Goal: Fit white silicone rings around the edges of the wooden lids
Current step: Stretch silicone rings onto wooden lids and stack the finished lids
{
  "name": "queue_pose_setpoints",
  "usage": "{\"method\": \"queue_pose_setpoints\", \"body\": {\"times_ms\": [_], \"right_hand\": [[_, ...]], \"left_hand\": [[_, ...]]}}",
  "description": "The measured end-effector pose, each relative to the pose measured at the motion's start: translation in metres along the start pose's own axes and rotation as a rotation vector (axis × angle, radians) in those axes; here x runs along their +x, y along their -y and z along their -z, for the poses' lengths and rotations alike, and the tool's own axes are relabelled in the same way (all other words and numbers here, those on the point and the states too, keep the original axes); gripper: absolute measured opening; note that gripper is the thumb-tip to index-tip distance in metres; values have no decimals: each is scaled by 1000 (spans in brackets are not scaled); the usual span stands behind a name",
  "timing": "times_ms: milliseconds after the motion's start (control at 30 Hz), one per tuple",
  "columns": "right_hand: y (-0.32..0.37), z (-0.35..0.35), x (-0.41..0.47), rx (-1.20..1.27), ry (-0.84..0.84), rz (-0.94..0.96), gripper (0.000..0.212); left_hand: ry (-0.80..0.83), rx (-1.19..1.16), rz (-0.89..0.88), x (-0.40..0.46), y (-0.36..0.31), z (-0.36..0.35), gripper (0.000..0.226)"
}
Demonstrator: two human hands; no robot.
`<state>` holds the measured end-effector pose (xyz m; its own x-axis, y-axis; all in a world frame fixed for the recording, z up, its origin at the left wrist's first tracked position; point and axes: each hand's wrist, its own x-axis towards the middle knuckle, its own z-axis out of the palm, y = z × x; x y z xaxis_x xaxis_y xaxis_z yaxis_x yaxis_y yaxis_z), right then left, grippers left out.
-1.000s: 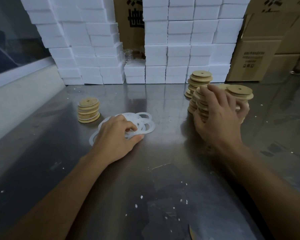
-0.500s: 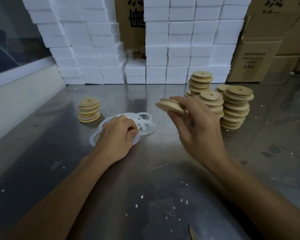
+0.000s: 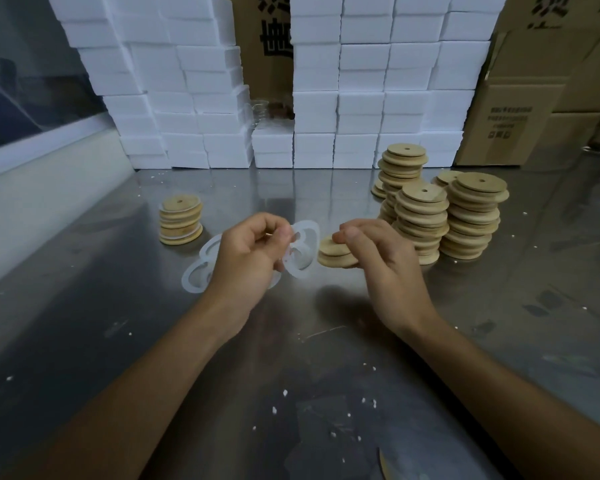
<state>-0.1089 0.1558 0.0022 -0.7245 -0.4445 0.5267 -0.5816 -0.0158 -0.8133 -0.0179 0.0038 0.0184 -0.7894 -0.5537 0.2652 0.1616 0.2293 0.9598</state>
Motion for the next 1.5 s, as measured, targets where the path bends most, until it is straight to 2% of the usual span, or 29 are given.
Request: {"method": "queue_pose_setpoints", "body": {"times_ms": [67,200,267,333,433,533,700,933,1033,1167,1267,1500], "right_hand": [[0,-3,-2,-54,25,35,42],[1,-12,-6,-115,26,124,25],[1,-13,-6,-136,9,147,24],[0,-11,-4,-140,-13,144,27],[-3,-9,-3,-117,17,123,15],[-4,-9,-4,-98,40,81,18],[-1,-11,-6,-46,56,35,18],[0,-13,-8,-34,-10,50,20],[-5,-12,-4,-31,-51,15,16],[-7,-10,-3,29,-38,-49,10],[-8,-10,-3,19,-5,-67,8],[-10,-11,-4,-7,56,-22,8]], "left_hand": [[56,-92,124,-2,-2,-2,17],[165,-169,240,-9,-4,-9,22],[213,-244,291,-9,-5,-10,24],[233,-322,307,-6,-6,-7,22],[284,-401,350,-4,-7,-1,22],[320,-442,417,-4,-5,-1,36],[323,-520,480,-3,-4,-4,42],[168,-363,373,-3,4,-7,25],[41,-214,241,-4,5,-8,8],[-57,-42,11,-8,8,-12,5],[-81,120,-122,-9,12,-11,6],[-11,180,-174,-7,20,-11,10]]}}
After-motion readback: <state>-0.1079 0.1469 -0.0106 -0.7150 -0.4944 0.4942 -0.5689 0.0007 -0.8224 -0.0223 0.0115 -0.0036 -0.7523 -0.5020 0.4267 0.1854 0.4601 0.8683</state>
